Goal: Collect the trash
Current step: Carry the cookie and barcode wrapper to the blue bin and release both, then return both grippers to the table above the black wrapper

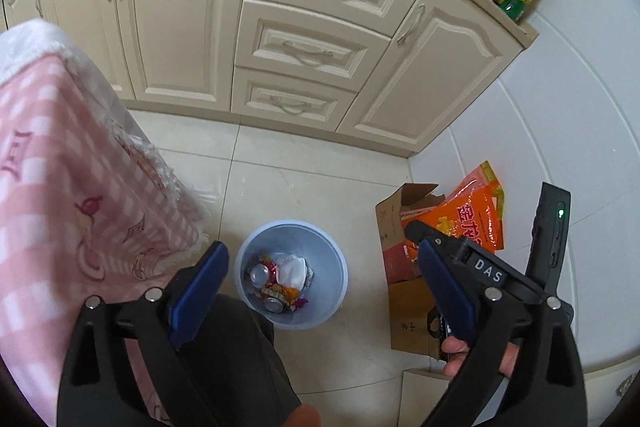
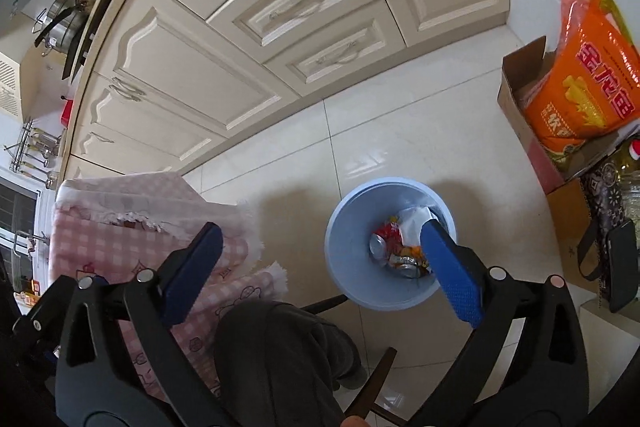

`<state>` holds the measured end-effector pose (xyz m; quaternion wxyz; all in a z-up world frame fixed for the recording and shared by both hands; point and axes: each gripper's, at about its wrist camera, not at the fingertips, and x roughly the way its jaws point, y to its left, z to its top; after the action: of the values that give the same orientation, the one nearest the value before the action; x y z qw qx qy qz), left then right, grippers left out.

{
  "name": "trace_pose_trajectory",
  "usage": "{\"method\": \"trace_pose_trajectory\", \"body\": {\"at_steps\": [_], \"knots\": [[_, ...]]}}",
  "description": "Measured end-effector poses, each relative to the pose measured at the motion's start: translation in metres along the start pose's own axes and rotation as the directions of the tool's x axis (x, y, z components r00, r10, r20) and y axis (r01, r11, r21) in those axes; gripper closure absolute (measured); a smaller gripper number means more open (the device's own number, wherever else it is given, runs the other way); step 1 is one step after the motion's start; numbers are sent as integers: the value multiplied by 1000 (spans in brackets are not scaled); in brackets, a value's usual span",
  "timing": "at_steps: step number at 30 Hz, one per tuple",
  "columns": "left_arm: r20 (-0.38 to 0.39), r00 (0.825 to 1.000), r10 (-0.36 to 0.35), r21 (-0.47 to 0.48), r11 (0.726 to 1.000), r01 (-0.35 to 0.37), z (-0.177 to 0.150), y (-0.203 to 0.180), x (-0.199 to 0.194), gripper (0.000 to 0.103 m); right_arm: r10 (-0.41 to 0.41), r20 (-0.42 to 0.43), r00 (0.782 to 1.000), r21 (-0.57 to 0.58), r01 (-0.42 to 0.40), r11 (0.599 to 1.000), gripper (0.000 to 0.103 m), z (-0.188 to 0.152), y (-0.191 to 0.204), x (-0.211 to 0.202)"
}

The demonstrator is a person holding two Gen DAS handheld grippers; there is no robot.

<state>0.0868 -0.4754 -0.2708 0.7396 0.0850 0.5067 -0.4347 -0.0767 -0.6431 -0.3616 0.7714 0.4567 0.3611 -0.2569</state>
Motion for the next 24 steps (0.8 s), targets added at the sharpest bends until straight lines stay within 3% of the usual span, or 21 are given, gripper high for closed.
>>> {"method": "trace_pose_trajectory", "body": {"at_steps": [6,9,14,20,24], "knots": [[53,999,-7,29,1000,5,-3,-7,-30,9,18,33,999,-35,-17,999,6,-1,21,-19],[85,996,29,64,997,-34,-5,-12,-43,7,24,50,998,-50,-21,999,6,-1,32,-27],[135,991,6,76,997,-17,-5,-13,-70,7,52,88,995,-87,-44,995,6,0,55,-48],[242,970,37,107,992,-64,-10,-7,-116,7,85,140,986,-183,-58,981,6,-4,102,-77],[319,946,55,88,992,-87,-12,9,-153,7,127,163,978,-258,-82,963,6,-8,141,-95]]}}
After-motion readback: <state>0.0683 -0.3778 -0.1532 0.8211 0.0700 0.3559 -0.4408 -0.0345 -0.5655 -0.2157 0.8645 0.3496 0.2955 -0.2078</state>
